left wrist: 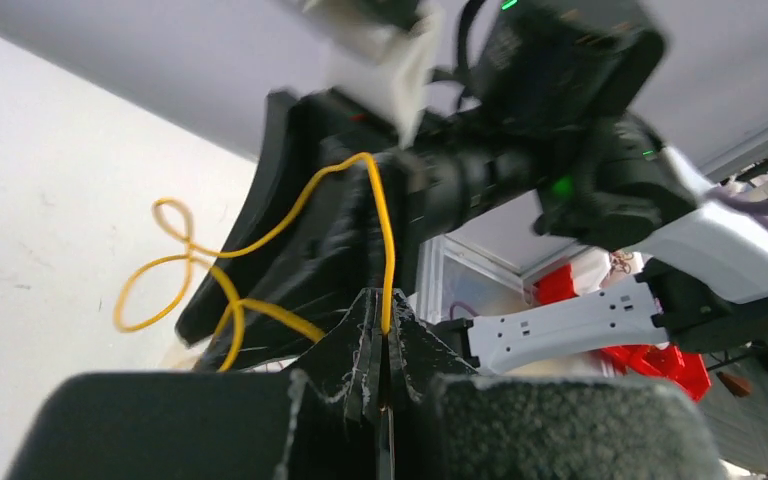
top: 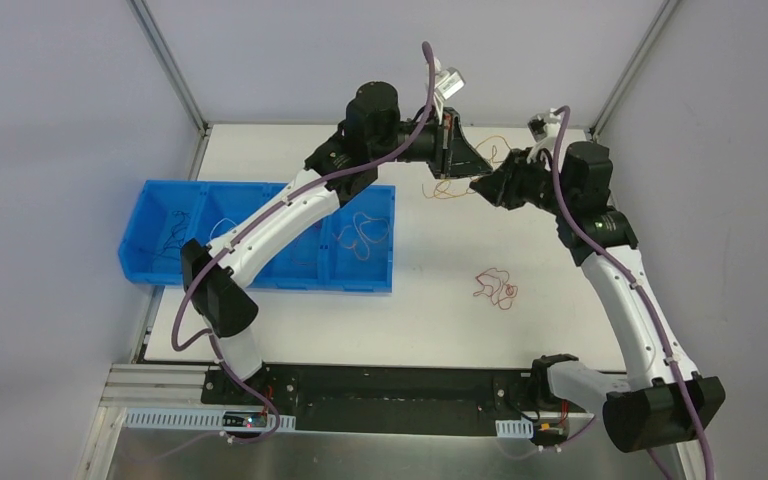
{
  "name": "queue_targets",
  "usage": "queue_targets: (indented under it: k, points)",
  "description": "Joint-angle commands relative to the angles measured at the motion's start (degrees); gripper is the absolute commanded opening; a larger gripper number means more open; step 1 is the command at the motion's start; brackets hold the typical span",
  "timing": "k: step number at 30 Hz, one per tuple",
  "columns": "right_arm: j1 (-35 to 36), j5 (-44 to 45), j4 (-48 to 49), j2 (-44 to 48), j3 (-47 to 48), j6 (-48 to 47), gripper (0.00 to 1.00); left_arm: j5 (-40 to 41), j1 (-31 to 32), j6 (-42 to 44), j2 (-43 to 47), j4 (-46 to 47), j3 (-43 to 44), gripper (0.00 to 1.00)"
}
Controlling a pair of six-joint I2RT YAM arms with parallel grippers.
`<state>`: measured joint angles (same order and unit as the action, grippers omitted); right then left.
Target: Untangle the cables
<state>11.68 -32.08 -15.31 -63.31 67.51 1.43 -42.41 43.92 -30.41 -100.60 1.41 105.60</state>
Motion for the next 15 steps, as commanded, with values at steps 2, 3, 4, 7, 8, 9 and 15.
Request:
queue_targets:
  k: [2,3,4,7,8,9,15]
  points:
    - [-1.82,1.04,3.08,-0.27,-5.83,-1.78,0.12,-0.66,-1.04,-2.44,3.1,2.98,7.57,0.0]
    - [-2.29,0.55,2.39,-0.42,-6.75,-3.3,0.03,-0.39,-1.65,-2.43,3.17,2.92,8.66,0.0]
    - [-2.7,0.32,1.42,-0.46,-7.51,-4.64,0.0,-0.14,-2.25,-2.23,3.28,2.71,9.49,0.0]
    - [-4.42,0.16,-0.98,-0.18,-10.15,-8.06,0.0,0.96,-4.23,-0.23,3.69,1.73,12.56,0.0]
    - [-5.14,0.08,-1.82,0.02,-11.14,-9.09,0.0,1.32,-4.85,0.83,3.8,1.22,13.64,0.0]
    - [-5.66,0.08,-2.77,0.24,-12.11,-10.26,0.0,1.76,-5.48,1.76,3.85,0.77,14.54,0.0]
    - [-7.84,1.17,-7.51,1.42,-18.12,-17.69,0.0,2.93,-8.71,4.47,3.68,-1.14,19.25,0.0]
